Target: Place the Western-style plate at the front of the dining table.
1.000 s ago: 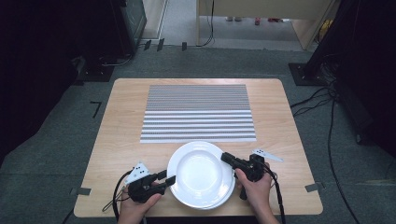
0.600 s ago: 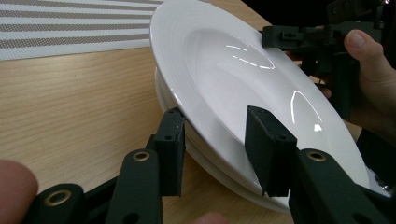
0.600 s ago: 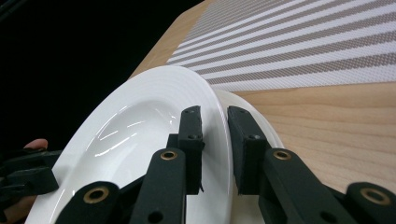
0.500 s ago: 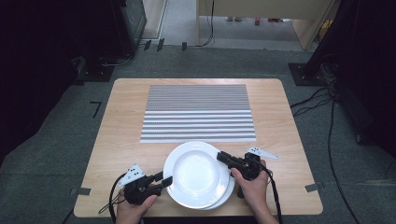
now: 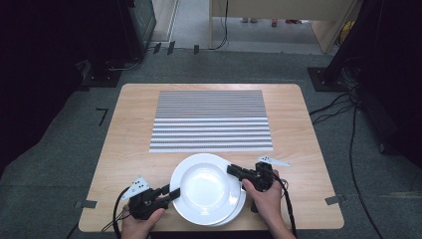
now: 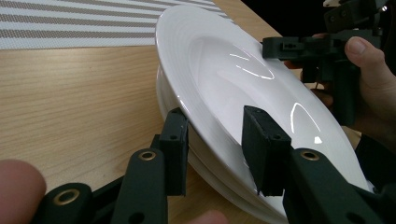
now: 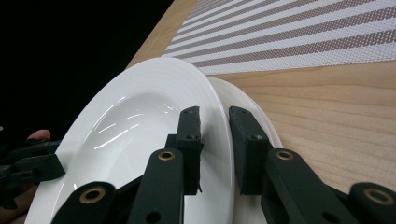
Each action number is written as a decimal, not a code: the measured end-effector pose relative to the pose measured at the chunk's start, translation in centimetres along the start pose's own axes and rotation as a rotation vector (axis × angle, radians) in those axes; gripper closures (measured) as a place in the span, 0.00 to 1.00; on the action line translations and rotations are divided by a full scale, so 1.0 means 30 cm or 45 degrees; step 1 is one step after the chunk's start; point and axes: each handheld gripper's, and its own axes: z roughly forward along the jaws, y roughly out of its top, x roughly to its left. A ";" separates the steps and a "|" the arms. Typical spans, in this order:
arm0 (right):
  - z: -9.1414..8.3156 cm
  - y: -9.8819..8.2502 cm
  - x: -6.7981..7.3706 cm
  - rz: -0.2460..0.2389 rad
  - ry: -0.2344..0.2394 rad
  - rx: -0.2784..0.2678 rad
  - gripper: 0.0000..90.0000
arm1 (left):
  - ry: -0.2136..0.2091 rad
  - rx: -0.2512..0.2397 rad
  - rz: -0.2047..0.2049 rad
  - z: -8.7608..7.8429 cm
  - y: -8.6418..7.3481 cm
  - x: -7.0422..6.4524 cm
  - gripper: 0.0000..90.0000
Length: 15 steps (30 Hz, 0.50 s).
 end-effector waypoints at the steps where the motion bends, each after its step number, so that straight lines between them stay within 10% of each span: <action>1: -0.001 0.000 0.001 0.008 0.000 0.003 0.85 | -0.004 -0.003 -0.014 0.001 0.000 0.002 0.71; 15: -0.037 -0.002 0.008 0.076 -0.001 0.057 0.79 | 0.015 -0.034 -0.013 0.001 0.002 0.006 0.73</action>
